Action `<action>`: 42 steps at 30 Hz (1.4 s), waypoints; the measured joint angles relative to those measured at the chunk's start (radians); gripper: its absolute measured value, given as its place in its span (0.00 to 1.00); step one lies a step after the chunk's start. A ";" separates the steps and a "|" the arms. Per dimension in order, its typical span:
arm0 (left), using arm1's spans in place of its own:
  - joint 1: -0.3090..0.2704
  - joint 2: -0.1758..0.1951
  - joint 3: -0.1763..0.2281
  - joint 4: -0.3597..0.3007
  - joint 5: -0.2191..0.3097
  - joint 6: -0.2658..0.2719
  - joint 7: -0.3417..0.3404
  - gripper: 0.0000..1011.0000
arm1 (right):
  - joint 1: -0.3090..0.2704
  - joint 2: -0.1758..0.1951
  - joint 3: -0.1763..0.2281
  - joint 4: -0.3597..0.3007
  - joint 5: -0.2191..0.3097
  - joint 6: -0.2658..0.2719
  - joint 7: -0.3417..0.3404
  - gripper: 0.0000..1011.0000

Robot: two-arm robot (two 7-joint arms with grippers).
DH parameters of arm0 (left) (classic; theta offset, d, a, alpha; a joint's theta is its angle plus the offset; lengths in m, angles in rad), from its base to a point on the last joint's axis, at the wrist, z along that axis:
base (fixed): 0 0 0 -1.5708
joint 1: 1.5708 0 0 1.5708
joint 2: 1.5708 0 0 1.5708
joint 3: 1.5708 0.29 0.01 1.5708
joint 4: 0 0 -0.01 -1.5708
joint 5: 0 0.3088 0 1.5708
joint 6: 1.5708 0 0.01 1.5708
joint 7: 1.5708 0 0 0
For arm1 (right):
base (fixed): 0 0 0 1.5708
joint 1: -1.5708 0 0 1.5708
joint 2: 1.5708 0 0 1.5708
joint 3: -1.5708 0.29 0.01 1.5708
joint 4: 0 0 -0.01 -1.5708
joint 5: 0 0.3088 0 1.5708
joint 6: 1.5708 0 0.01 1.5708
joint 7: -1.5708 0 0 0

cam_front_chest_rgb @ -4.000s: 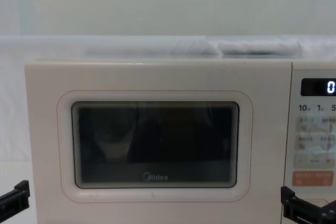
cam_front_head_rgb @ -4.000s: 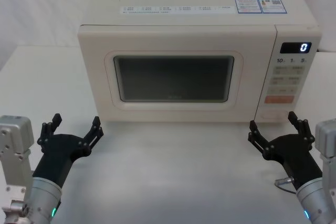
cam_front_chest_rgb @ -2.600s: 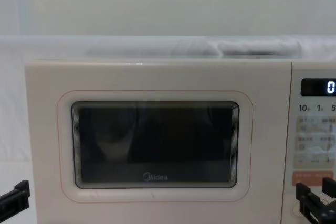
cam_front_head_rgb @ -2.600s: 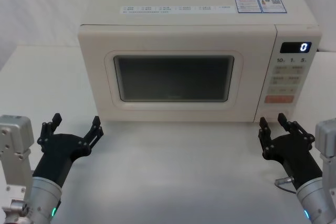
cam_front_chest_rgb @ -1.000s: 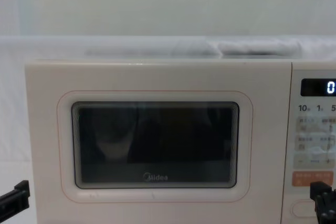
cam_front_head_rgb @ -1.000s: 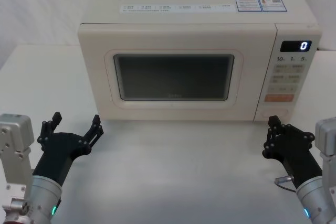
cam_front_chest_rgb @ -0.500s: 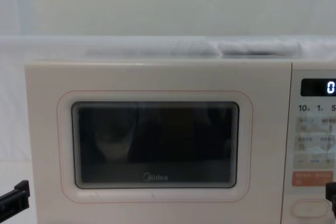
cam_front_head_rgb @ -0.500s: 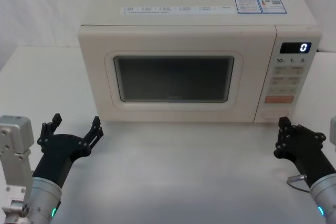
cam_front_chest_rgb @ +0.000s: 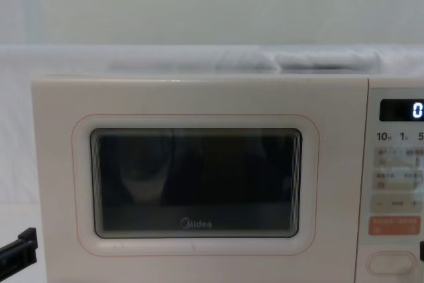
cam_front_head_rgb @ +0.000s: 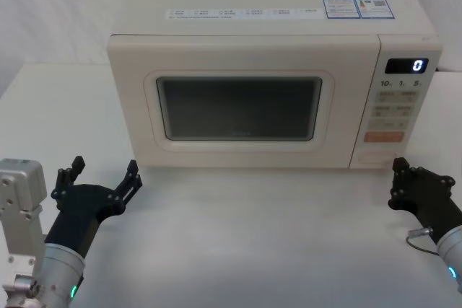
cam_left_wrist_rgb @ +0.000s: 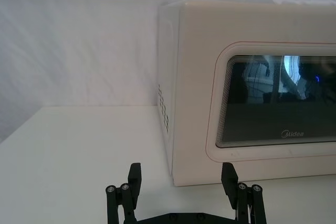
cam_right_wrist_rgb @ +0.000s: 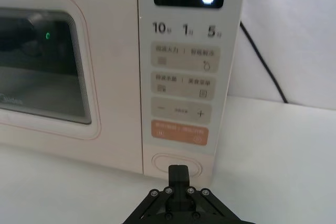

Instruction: Press the button to open the microwave door with one hand; close the microwave door with the other hand.

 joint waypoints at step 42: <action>0.000 0.000 0.000 0.000 0.000 0.000 0.000 0.99 | 0.133 -0.060 -0.006 0.199 0.015 -0.010 0.019 0.00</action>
